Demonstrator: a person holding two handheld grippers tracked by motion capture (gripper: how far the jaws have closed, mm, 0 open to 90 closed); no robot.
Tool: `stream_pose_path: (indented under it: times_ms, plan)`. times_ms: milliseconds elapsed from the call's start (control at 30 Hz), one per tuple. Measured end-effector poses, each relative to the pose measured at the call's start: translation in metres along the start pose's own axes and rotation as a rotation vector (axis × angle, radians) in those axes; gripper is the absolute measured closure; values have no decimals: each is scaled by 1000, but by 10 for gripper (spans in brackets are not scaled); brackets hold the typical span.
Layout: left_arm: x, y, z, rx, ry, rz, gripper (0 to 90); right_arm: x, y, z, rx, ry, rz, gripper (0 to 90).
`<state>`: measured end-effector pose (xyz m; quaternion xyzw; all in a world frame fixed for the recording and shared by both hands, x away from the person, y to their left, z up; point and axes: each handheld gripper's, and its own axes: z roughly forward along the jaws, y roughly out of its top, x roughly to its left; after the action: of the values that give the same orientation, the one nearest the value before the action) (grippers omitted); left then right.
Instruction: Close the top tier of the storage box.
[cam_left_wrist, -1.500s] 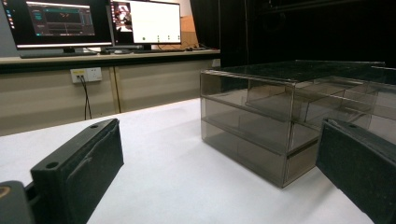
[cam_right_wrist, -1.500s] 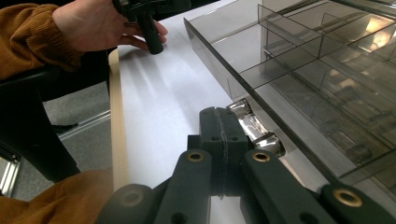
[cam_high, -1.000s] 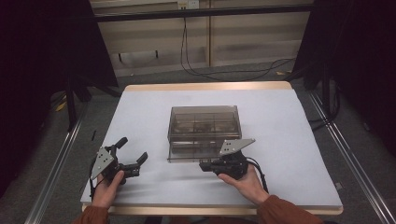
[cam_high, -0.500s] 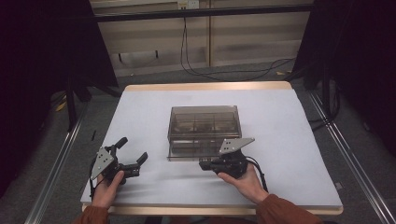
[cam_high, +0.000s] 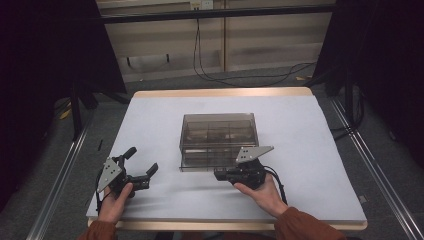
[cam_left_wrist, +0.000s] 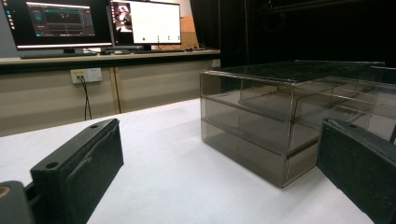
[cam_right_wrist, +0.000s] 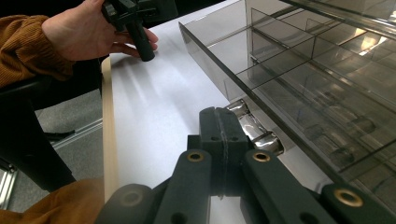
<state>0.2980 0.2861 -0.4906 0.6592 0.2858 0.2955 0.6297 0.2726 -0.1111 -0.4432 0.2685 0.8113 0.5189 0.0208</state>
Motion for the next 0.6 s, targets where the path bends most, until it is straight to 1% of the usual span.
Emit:
stream_pose_path:
  times_ms: [33, 300, 433, 600]
  plan:
    - [0, 0, 0, 3, -2, 5, 9, 0, 0, 1, -1, 3, 3, 900]
    - [0, 0, 0, 1, 1, 3, 9, -2, 2, 2, -2, -2, 4, 900]
    - [0, 0, 0, 3, -2, 4, 9, -2, 2, 2, 1, -6, -3, 900]
    - [0, 0, 0, 3, -2, 4, 9, -2, 3, 2, 2, -8, 1, 900]
